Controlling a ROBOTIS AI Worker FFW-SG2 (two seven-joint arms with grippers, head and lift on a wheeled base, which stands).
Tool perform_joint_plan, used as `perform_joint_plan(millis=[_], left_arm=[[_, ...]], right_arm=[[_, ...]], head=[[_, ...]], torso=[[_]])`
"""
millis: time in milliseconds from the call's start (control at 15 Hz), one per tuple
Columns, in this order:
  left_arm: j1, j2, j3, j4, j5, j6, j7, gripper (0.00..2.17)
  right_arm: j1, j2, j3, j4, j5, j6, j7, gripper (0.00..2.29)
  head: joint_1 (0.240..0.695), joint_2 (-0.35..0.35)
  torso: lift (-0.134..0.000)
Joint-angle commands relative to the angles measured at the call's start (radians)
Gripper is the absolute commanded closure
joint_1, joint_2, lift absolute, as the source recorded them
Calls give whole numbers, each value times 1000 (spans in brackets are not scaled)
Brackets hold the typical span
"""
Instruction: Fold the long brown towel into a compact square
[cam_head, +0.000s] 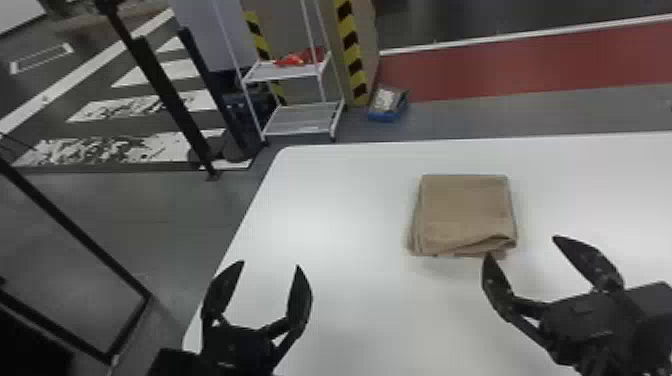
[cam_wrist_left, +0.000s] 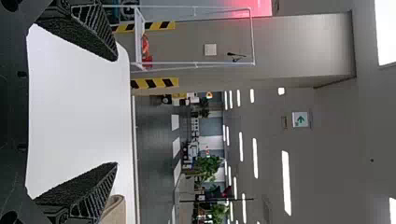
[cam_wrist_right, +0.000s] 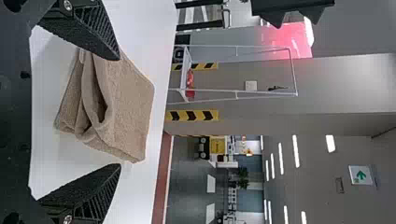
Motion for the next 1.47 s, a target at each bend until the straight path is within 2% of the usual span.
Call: perform_joint_plan(millis=[0,200,400,667,933,1400], left_arm=[[5,-3,15,1,47,0,-9,73],[11,-3,37,-2,81,0,-10,73],[22,-3,52,-2,93,-3,-16,73],[22,-3,52,-3,100,-3,-16,73],[24,-3,52,-5,100,-3,-16,73],[21,-3,52,-5,99,18,-18,73]], right_arm=[[23,-12,-9,-12,0,-25,0,73],[51,-19,-44,-30,-1,-47,-1,76],[85,-34,-127,-33,-21,-93,14,76],[103,-38,-194,-22,-55,-142,22,76],[98,-42,-197,-12,-64,-145,22,76],[95,-45,-197,-5,-72,-145,22,80]], head=[[695,350],[695,350],[695,350],[695,297],[695,262],[695,257]], torso=[[-123],[-123],[-123],[-123],[-123],[-123]])
